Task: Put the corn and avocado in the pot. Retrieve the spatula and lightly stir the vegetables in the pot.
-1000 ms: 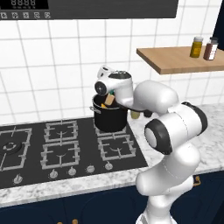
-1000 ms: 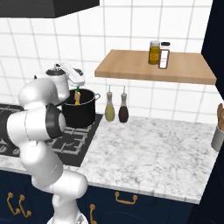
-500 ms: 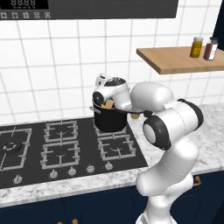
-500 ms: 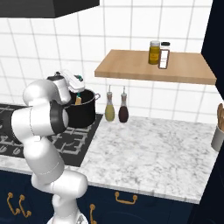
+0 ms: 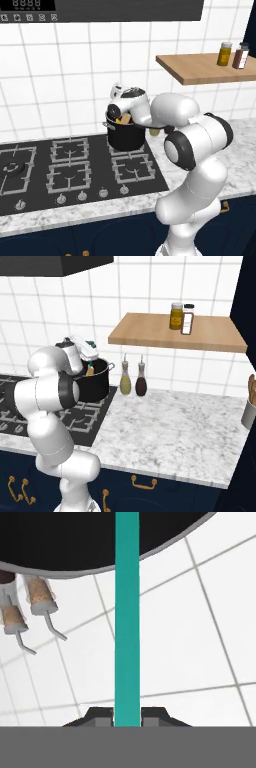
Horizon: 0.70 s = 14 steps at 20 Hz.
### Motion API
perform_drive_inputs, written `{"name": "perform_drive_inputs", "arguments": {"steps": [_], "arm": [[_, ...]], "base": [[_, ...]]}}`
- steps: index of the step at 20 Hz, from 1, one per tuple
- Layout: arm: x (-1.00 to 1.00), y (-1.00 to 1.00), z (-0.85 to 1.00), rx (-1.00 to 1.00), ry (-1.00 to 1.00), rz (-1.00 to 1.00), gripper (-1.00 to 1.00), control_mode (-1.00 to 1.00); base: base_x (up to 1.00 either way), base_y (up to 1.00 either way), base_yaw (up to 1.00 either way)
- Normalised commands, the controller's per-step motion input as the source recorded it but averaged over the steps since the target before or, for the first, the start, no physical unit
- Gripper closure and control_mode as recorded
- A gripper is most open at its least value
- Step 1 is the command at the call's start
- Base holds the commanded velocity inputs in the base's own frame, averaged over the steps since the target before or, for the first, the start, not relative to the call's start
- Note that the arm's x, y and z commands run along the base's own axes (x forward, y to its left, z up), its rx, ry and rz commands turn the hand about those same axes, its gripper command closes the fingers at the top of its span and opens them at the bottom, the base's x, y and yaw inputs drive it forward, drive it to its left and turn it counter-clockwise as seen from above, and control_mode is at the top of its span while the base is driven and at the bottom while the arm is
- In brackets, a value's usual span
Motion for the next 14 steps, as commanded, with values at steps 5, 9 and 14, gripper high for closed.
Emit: {"name": "perform_drive_inputs", "arguments": {"steps": [5,9,14], "arm": [[0.00,0.00,0.25,-0.10,-0.07,0.00,1.00,-1.00],[0.00,0.00,0.09,-0.17,-0.14,0.00,1.00,-1.00],[0.14,0.00,-0.41,-0.15,-0.03,0.00,1.00,-1.00]], "base": [[0.00,0.00,0.00],[0.00,0.00,0.00],[0.00,0.00,0.00]]}}
